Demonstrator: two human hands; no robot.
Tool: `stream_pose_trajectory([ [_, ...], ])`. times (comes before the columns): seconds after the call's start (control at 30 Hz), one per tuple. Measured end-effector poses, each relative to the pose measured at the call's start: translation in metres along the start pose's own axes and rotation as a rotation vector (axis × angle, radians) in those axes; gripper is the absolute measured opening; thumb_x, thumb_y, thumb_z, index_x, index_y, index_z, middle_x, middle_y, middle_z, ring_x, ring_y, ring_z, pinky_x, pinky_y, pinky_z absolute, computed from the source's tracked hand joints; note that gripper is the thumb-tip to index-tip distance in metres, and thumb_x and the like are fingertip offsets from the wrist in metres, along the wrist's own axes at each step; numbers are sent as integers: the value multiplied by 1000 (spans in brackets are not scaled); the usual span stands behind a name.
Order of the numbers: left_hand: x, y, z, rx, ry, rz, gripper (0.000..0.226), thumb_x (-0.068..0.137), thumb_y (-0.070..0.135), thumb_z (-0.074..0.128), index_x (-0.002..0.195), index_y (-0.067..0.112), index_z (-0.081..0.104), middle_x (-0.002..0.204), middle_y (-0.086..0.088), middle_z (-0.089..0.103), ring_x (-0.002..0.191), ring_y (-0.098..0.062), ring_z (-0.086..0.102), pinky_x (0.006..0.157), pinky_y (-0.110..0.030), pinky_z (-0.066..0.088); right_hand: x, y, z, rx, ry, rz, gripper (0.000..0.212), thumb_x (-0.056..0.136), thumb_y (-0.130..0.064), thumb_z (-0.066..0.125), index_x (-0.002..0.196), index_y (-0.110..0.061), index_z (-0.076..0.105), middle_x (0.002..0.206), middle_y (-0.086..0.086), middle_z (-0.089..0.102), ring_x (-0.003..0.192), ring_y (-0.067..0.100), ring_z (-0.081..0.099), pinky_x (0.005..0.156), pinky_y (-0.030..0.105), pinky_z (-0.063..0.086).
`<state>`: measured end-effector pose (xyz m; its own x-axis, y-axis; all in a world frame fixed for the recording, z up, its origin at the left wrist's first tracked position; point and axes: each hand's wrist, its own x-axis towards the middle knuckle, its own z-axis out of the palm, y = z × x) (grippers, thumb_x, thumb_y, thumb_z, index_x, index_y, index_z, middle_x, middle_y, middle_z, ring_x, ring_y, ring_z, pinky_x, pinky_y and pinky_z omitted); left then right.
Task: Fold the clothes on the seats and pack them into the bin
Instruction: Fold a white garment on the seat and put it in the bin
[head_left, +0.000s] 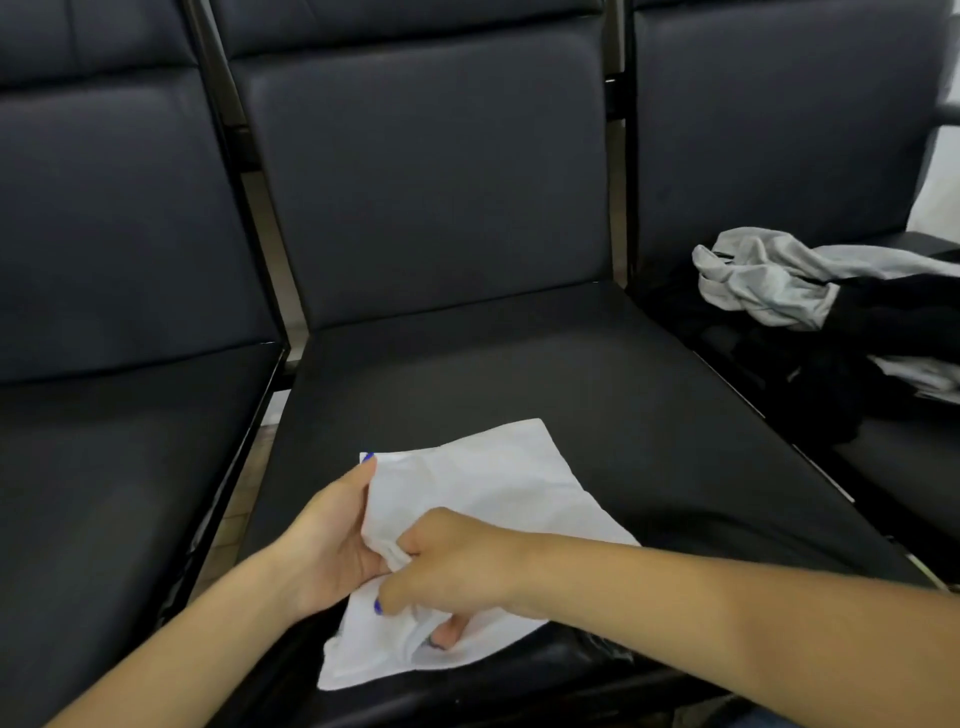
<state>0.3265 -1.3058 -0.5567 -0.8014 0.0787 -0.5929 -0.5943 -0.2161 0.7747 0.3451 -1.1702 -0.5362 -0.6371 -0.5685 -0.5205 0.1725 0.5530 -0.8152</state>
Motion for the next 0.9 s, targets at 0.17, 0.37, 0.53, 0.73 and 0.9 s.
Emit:
stream_pose_trajectory([
  [0.17, 1, 7, 1, 37, 49, 20, 47, 95, 42, 49, 106, 1, 69, 91, -20, 72, 72, -29, 72, 56, -35, 59, 5, -9, 6, 80, 102, -143, 18, 91, -17, 55, 99, -2, 54, 79, 8, 54, 59, 18, 56, 69, 29, 54],
  [0.37, 13, 16, -5, 39, 100, -72, 55, 95, 44, 46, 88, -4, 72, 73, -18, 70, 56, -29, 69, 64, -37, 53, 9, -9, 14, 88, 93, -191, 34, 89, -19, 61, 119, -3, 56, 80, 2, 55, 73, 12, 55, 74, 24, 51],
  [0.53, 17, 17, -22, 203, 142, 48, 29, 97, 16, 45, 114, -2, 60, 82, -13, 68, 65, -24, 68, 63, -34, 53, 8, -7, 10, 96, -21, -126, 48, 93, -17, 58, 137, -3, 45, 100, 6, 64, 87, 13, 58, 87, 21, 47],
  [0.73, 20, 20, -37, 727, 506, 366, 30, 97, 9, 48, 127, 7, 51, 104, -11, 58, 73, -26, 60, 57, -31, 50, 7, 6, 9, -557, 190, -448, 45, 97, -19, 45, 142, -18, 44, 143, 6, 46, 132, 22, 37, 105, 31, 32],
  [0.9, 13, 17, -25, 1393, 430, 173, 45, 92, 44, 53, 65, 9, 51, 65, -4, 56, 60, -18, 52, 52, -24, 35, 7, 29, 21, -1028, -58, -296, 77, 95, -60, 32, 151, -31, -12, 159, -2, -19, 145, 27, -19, 115, 53, -14],
])
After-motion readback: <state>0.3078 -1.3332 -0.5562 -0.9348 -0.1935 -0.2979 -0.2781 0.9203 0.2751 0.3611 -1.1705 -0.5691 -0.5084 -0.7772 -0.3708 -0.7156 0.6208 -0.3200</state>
